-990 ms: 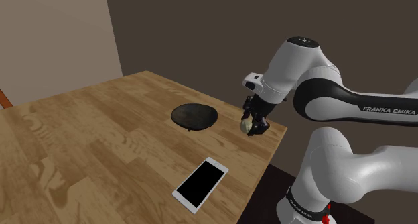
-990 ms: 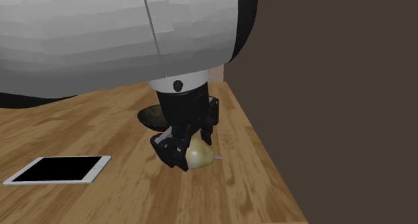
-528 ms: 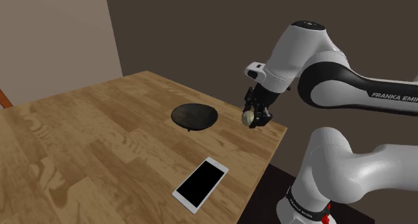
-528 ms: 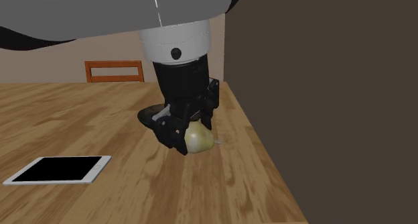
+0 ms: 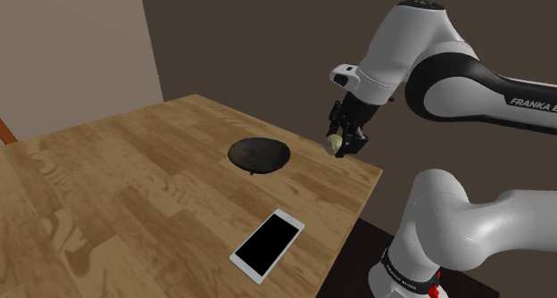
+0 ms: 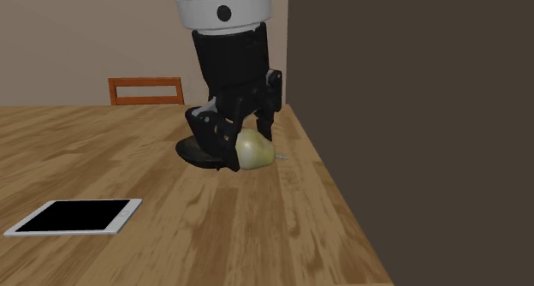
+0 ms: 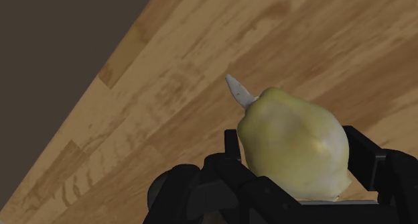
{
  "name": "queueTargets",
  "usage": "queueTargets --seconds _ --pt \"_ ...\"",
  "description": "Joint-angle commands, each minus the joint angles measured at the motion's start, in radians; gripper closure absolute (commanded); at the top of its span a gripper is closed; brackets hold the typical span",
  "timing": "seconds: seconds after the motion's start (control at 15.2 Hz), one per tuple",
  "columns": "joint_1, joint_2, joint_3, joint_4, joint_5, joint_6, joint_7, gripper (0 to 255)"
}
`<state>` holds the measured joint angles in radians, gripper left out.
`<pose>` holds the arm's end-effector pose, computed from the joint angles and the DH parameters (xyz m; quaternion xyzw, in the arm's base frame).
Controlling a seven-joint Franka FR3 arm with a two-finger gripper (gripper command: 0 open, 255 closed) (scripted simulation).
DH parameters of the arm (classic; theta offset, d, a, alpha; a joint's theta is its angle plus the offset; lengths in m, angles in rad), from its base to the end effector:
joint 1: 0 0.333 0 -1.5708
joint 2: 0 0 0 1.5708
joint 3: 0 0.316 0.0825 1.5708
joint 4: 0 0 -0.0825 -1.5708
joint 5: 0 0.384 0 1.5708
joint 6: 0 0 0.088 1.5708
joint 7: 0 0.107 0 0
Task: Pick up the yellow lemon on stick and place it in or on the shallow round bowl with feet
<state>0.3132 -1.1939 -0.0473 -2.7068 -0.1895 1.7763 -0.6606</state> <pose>0.2256 0.0416 0.5507 0.8759 0.4587 0.1153 0.0951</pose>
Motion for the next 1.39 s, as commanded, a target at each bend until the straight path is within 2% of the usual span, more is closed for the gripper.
queueTargets --seconds 0.0,0.33,0.79,1.32 --pt "0.002 0.01 0.005 0.032 0.005 -0.022 0.0 255" --pt "0.003 0.037 0.009 0.102 0.009 -0.066 -0.007 255" --pt "0.019 0.345 0.045 0.243 0.029 0.094 0.054 255" --pt "0.022 0.679 0.084 0.476 0.034 0.189 0.107 255"
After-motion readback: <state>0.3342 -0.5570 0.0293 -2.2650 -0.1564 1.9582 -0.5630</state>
